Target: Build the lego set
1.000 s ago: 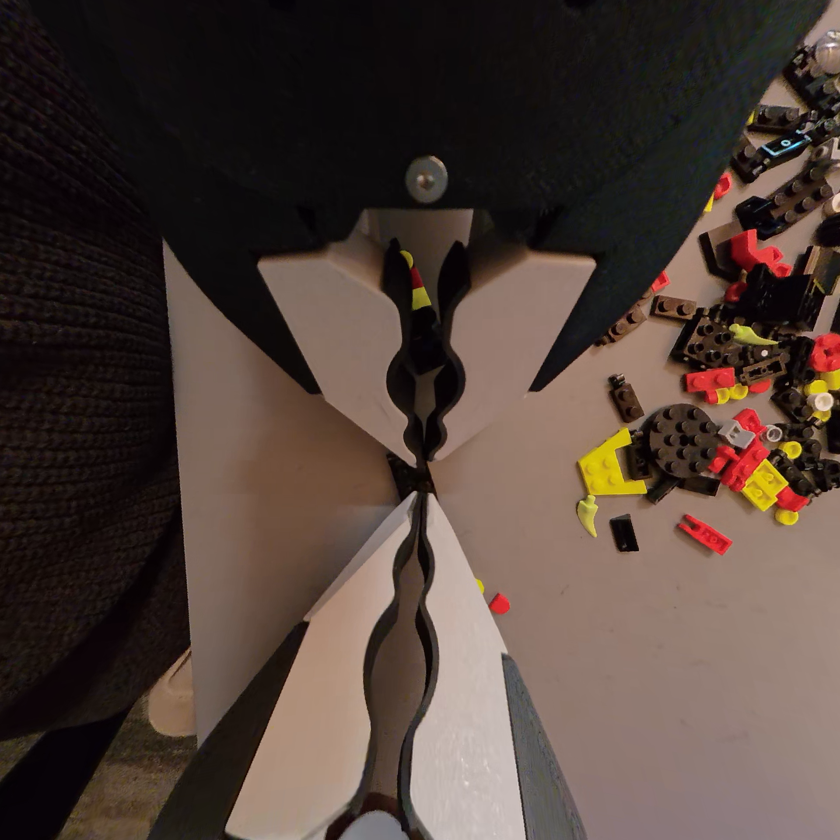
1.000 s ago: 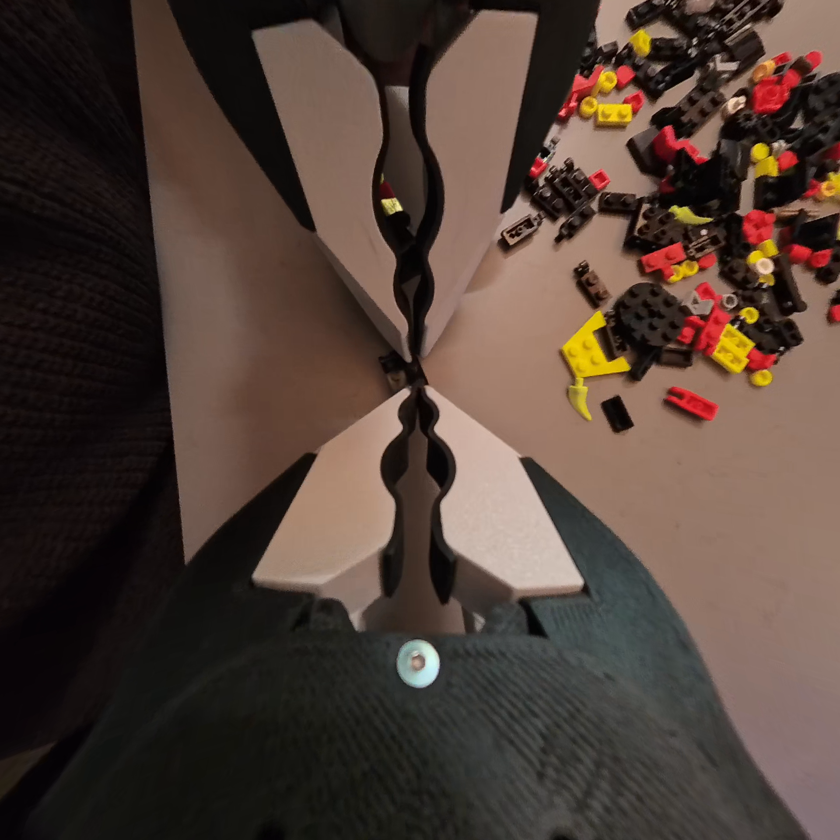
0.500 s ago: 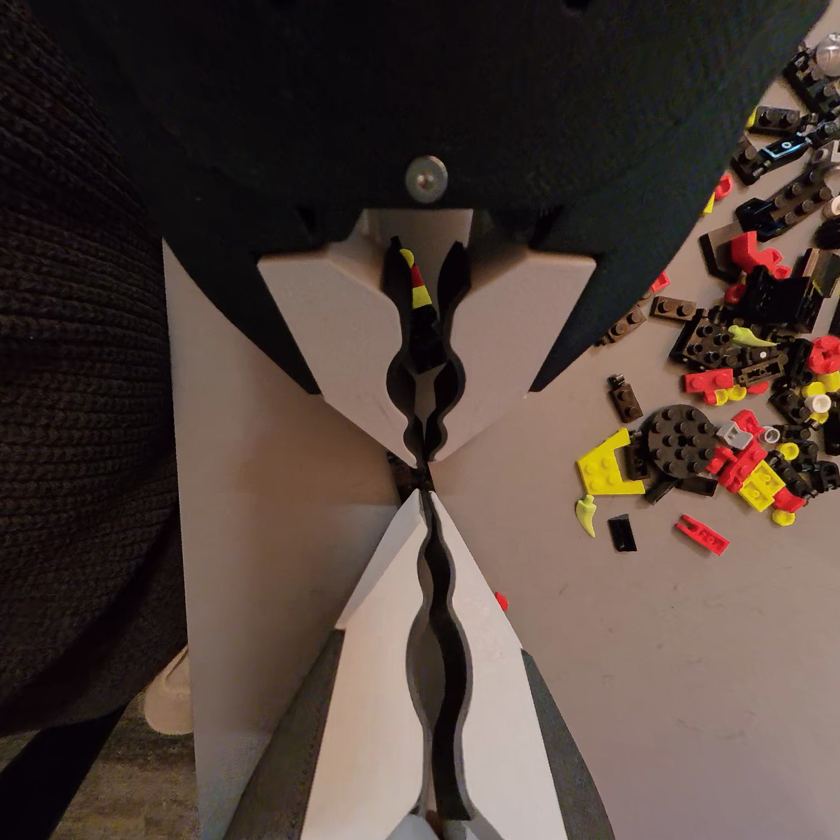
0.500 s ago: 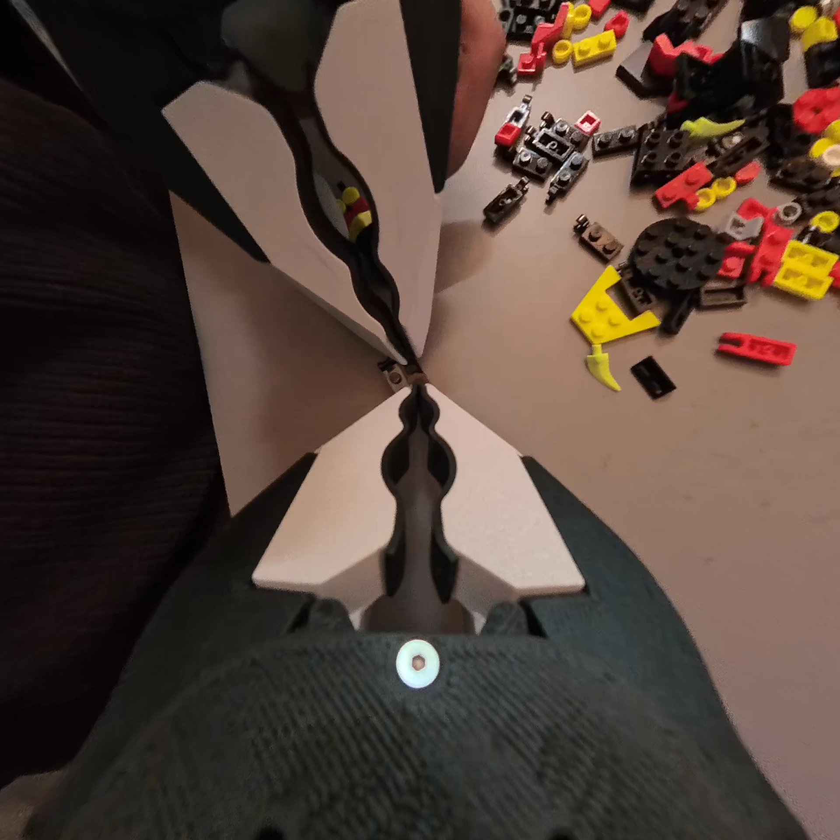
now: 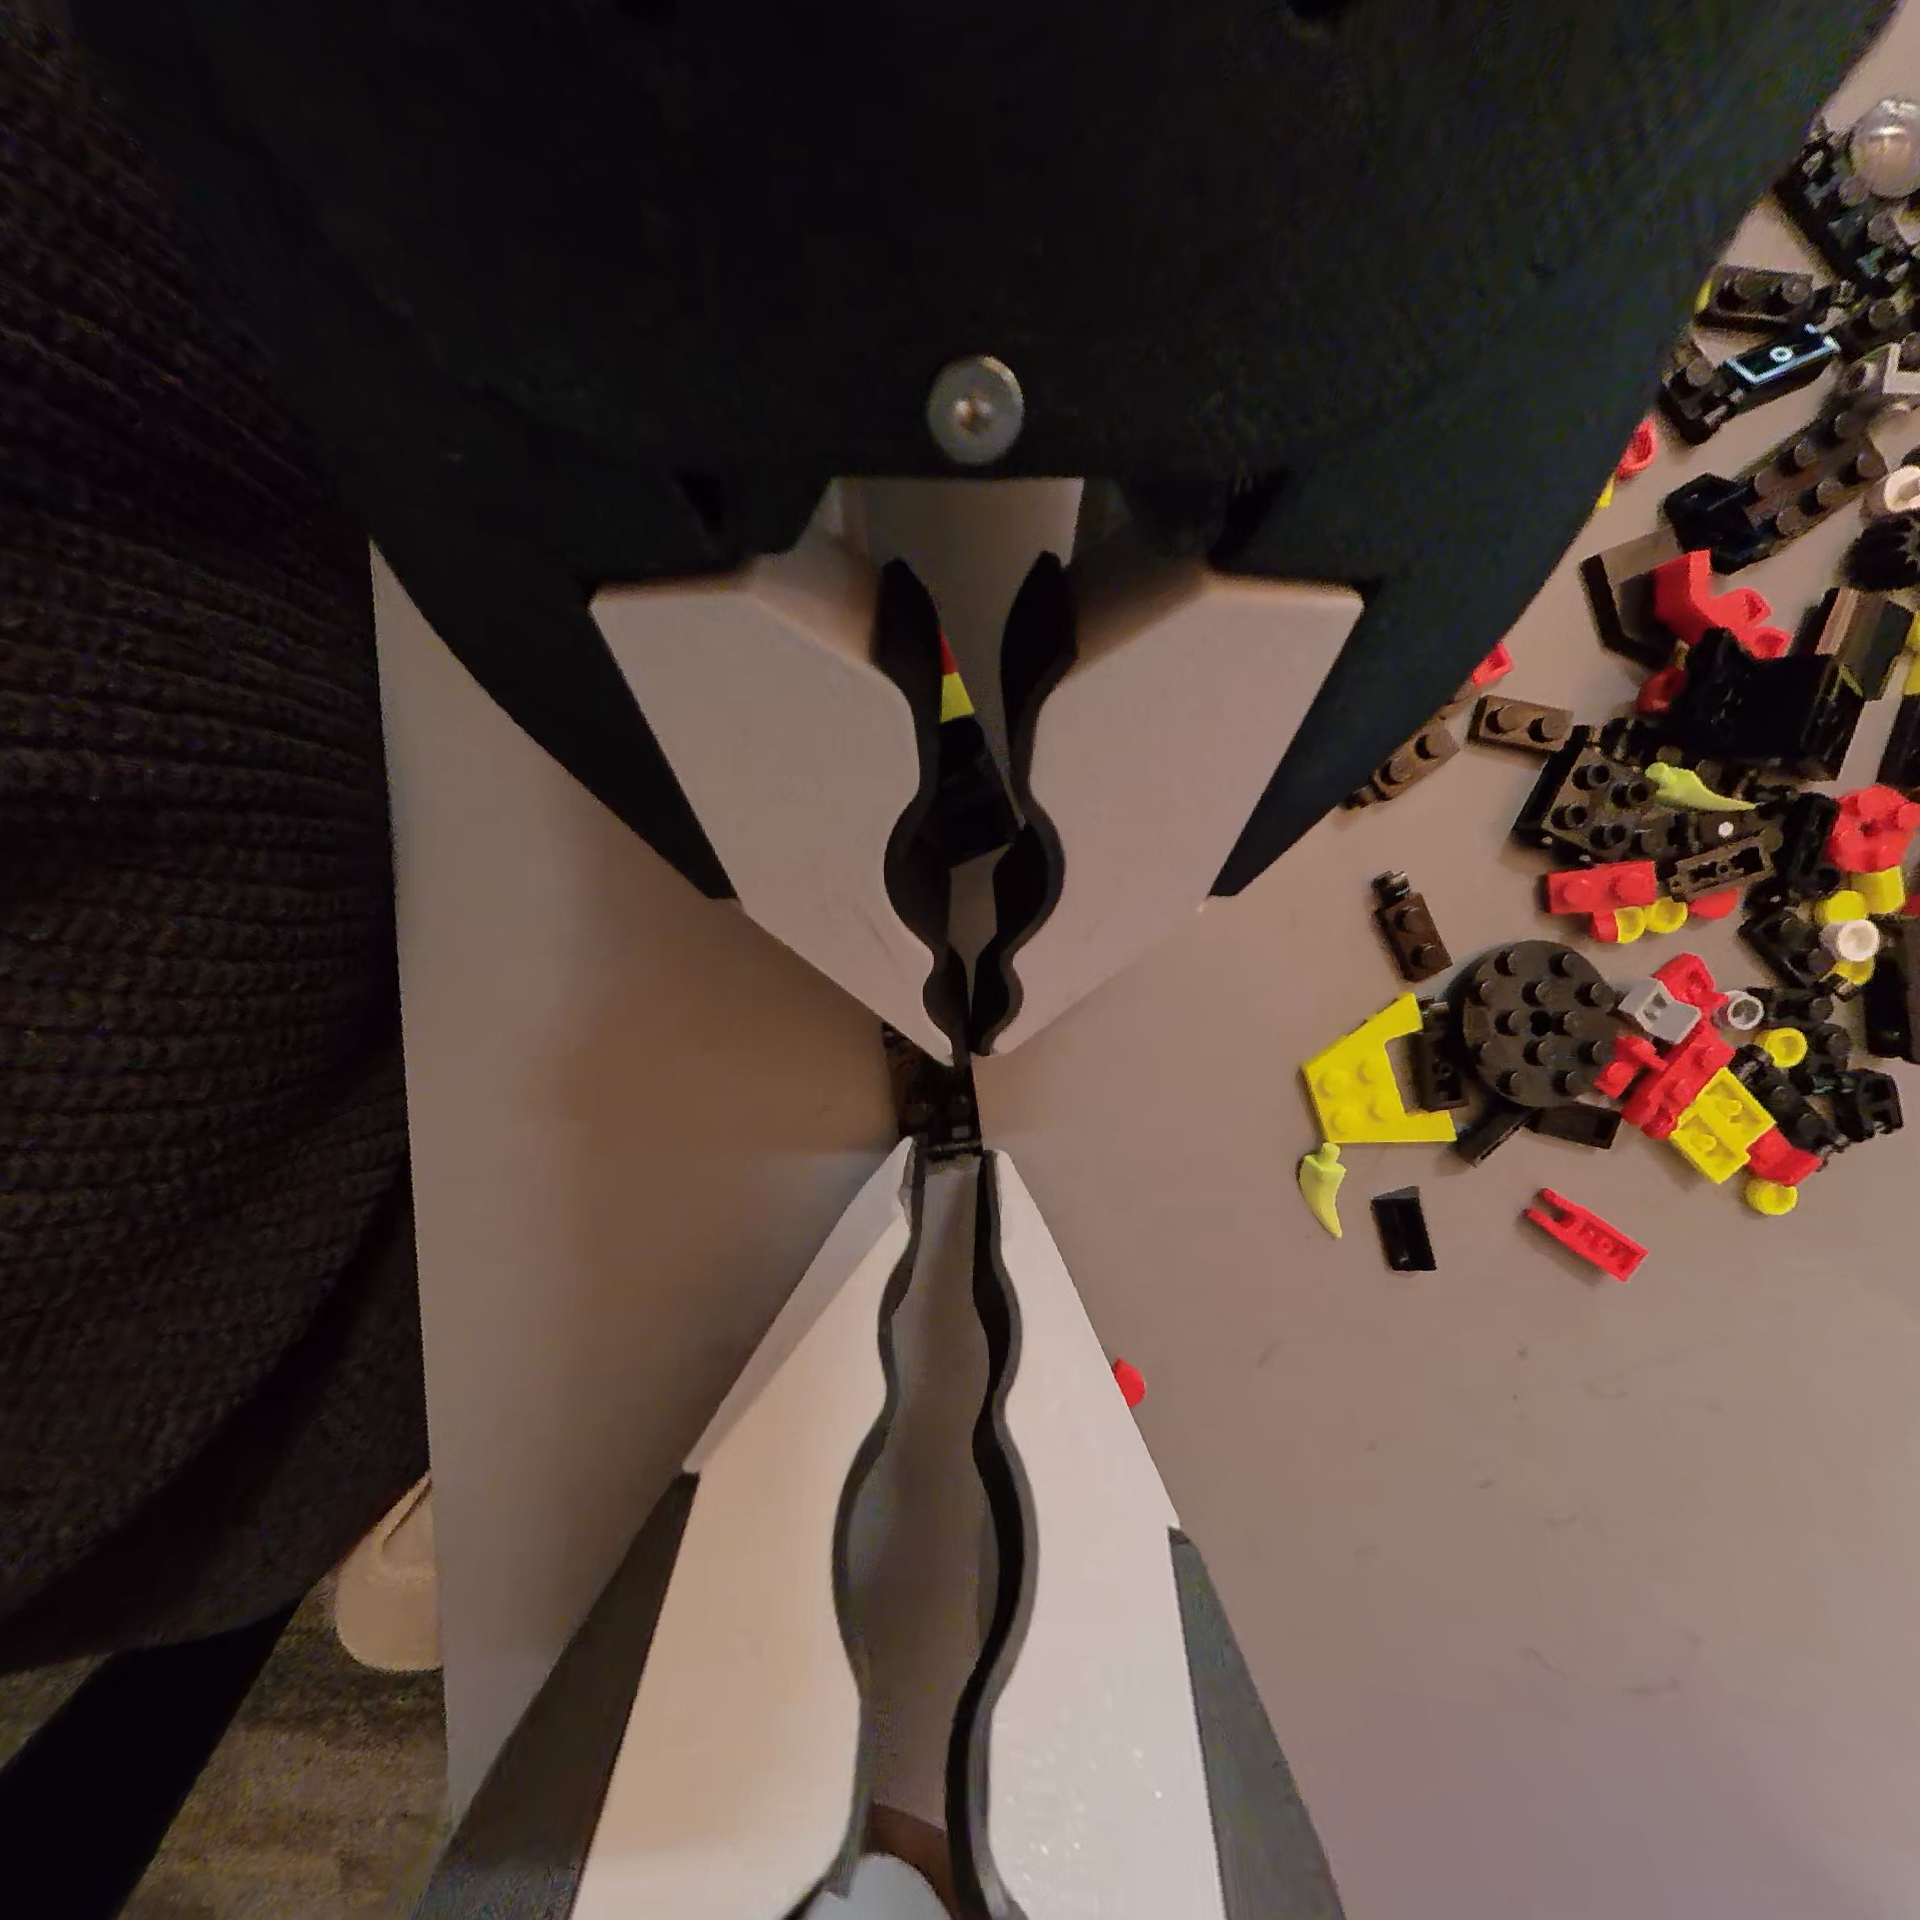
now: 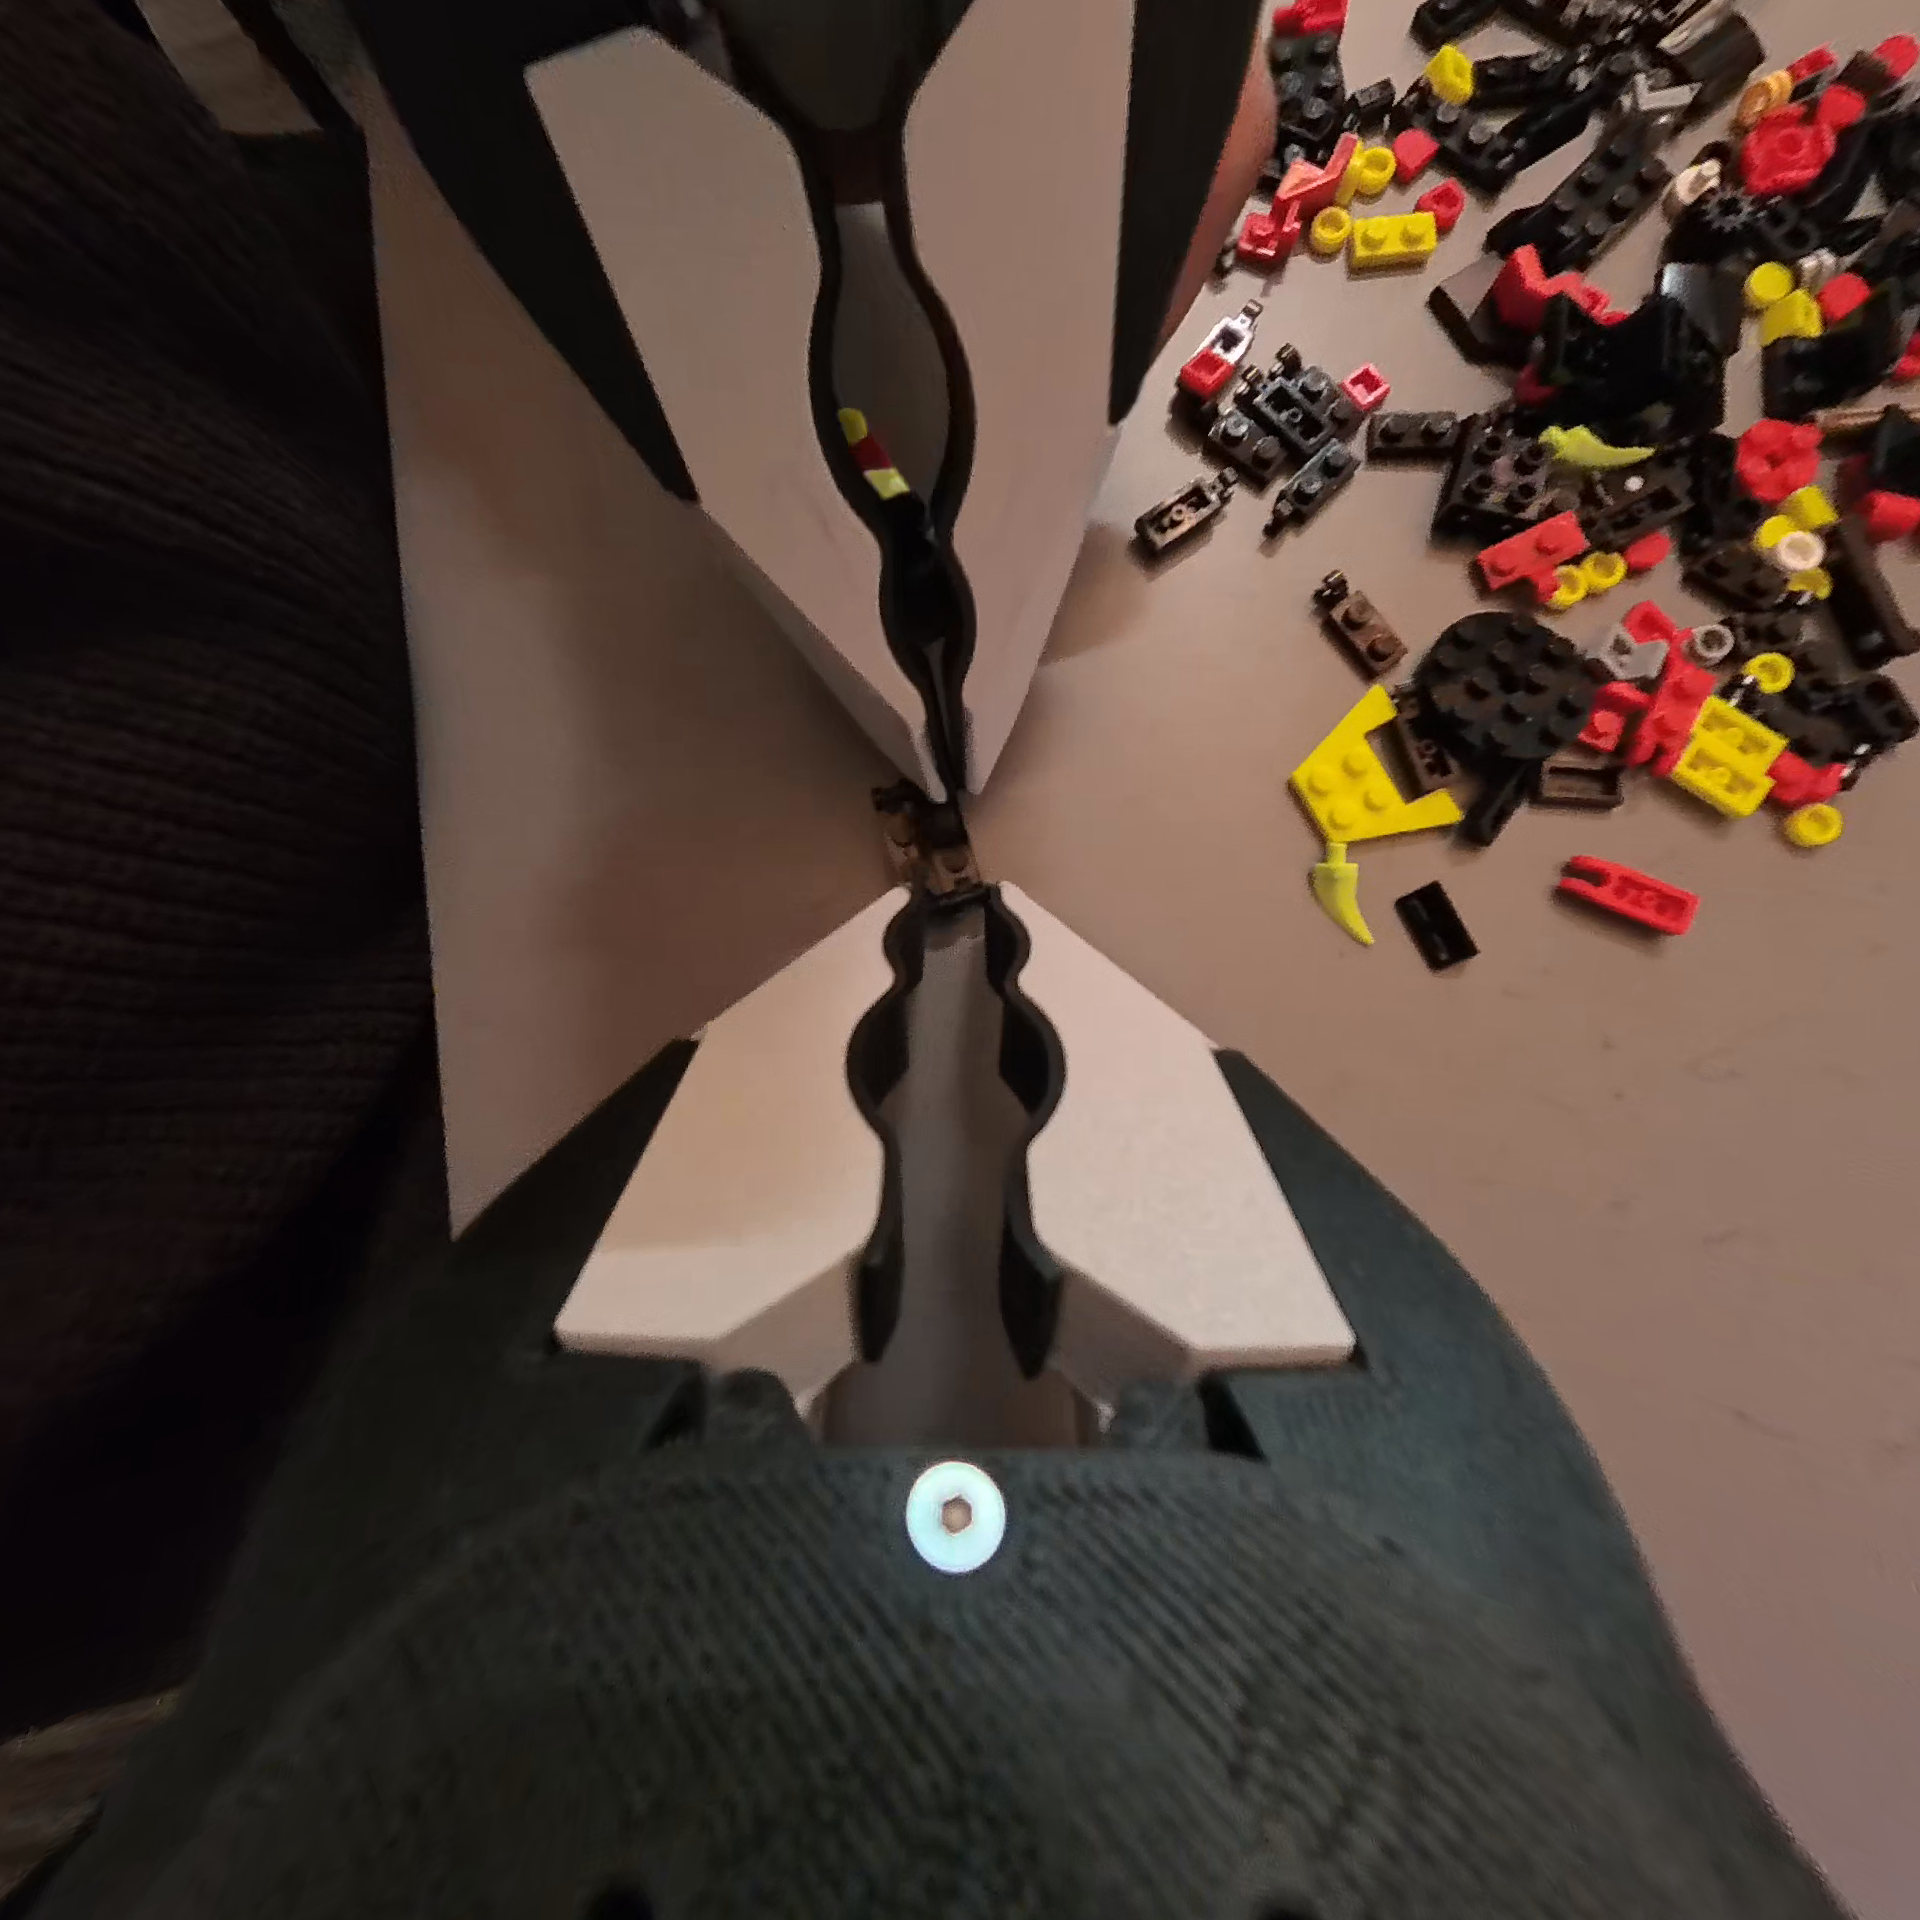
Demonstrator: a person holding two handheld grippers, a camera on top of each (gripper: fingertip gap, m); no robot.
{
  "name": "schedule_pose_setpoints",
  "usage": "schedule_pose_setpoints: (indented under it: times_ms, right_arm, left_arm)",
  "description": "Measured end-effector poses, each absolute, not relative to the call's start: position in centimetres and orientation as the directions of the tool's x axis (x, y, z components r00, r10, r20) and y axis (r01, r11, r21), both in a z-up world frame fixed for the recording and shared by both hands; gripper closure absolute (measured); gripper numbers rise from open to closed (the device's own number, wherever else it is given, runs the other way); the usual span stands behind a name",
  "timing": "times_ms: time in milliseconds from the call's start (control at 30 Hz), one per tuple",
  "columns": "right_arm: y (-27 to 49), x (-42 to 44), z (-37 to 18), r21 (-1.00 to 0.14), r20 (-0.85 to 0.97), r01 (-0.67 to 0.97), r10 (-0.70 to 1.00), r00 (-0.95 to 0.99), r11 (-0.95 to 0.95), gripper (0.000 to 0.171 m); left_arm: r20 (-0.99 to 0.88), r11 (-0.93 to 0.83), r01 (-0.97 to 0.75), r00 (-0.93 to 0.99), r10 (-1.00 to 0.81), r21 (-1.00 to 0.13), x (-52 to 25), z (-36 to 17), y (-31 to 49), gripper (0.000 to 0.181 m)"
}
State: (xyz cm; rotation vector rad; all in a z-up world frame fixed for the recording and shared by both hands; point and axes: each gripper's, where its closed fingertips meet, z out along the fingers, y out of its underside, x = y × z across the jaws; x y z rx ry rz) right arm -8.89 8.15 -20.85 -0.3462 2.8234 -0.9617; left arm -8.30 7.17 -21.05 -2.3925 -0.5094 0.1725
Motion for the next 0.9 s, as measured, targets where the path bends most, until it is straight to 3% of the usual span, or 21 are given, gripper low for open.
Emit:
schedule_pose_setpoints:
  times_ms: [33,267,900]
  right_arm:
    - [8.1,-8.9,-20.8,-0.617,-0.037,-0.187,-0.265,-0.964,0.765,0.161]
    - [7.3,-8.5,-19.9,-0.651,0.029,-0.236,-0.287,-0.958,0.722,0.169]
    - [8.4,-8.6,-20.9,-0.601,0.052,-0.295,-0.332,-0.942,0.743,0.171]
  left_arm:
    - [0.014,-0.69,0.317,0.914,0.406,-0.651,-8.3,-20.9,7.1,0.181]
    - [0.023,-0.684,0.32,0.914,0.405,-0.656,-8.2,-20.6,7.1,0.181]
    - [-0.004,-0.702,0.311,0.913,0.408,-0.641,-8.1,-21.1,7.3,0.181]
